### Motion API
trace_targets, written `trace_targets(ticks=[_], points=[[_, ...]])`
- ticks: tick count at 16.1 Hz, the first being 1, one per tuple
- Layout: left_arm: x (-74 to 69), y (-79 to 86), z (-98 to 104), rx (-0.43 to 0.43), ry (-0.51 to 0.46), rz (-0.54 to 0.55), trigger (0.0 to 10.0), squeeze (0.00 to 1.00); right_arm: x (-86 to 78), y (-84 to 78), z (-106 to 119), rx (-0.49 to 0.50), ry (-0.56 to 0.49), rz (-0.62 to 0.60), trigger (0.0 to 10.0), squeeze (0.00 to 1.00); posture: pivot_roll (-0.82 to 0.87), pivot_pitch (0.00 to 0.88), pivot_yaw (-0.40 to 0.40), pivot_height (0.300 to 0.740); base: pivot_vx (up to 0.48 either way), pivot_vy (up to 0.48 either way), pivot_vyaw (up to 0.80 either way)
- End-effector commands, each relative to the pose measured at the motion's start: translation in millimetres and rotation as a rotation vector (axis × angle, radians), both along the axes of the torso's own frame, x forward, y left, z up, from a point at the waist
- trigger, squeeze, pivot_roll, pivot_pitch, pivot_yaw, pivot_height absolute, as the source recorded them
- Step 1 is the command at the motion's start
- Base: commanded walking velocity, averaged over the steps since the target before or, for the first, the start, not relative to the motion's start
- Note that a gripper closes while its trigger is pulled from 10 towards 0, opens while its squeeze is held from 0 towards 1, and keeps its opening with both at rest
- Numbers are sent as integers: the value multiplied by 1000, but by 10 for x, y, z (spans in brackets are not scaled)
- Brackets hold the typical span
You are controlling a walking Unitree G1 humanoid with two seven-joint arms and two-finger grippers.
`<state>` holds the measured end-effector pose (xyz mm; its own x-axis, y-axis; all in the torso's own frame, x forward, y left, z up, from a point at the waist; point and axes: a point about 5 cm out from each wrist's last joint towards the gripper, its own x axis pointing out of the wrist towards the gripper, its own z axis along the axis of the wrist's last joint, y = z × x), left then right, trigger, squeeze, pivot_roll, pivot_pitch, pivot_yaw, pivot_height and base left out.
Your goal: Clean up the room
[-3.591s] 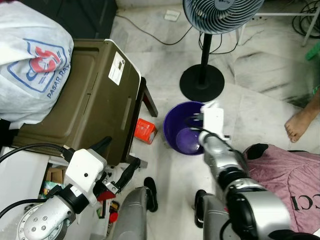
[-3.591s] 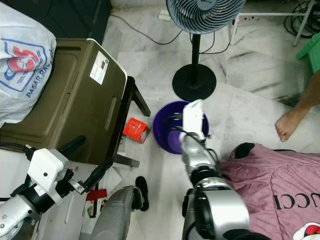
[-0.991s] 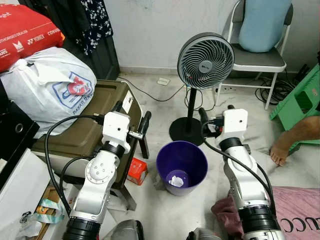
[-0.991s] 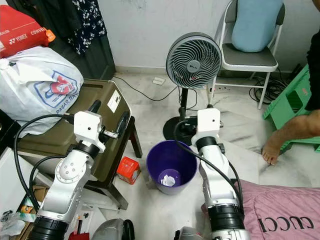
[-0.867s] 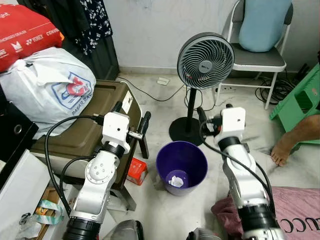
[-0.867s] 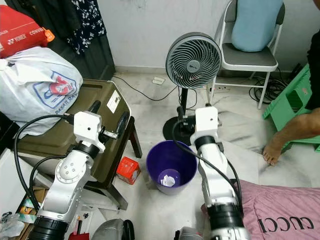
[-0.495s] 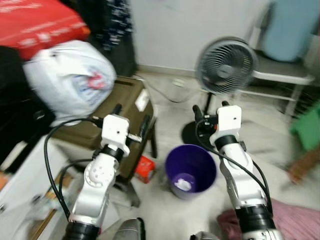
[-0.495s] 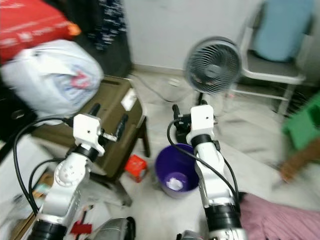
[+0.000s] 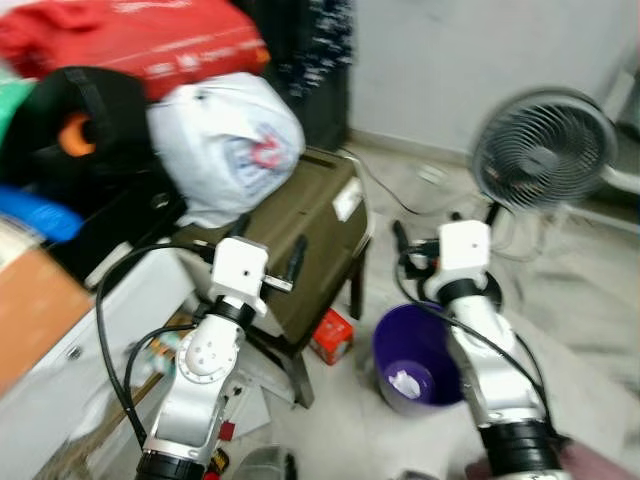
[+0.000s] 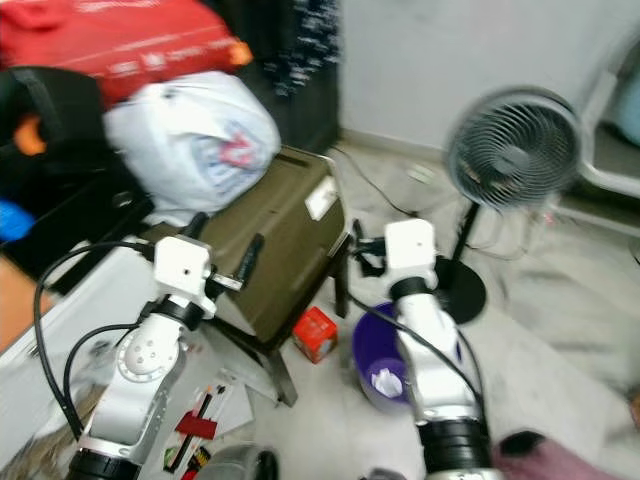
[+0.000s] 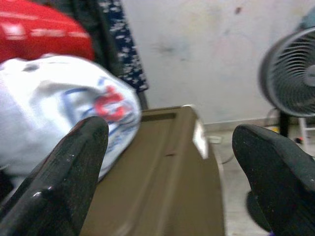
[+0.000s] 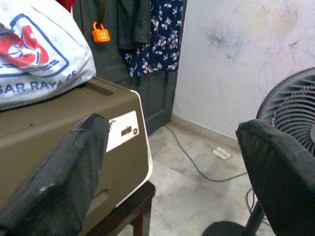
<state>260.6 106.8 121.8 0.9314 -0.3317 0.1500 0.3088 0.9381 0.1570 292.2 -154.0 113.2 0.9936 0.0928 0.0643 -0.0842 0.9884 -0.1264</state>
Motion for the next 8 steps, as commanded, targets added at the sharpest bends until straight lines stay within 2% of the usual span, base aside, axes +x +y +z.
trace_targets(ticks=[1, 3, 8], points=[[-3, 78, -5, 25, 5, 18, 10000, 0, 12, 91, 37, 24, -11, 19, 10000, 0, -74, 6, 67, 740, 0, 0, 800], [10, 73, 10, 31, -1, 16, 10000, 0, 7, 98, 33, 29, -7, 18, 10000, 0, -73, 9, 68, 740, 0, 0, 800], [2, 58, 12, 32, -1, 18, 10000, 0, 8, 94, 32, 26, -3, 23, 10000, 0, -75, 17, 61, 740, 0, 0, 611]])
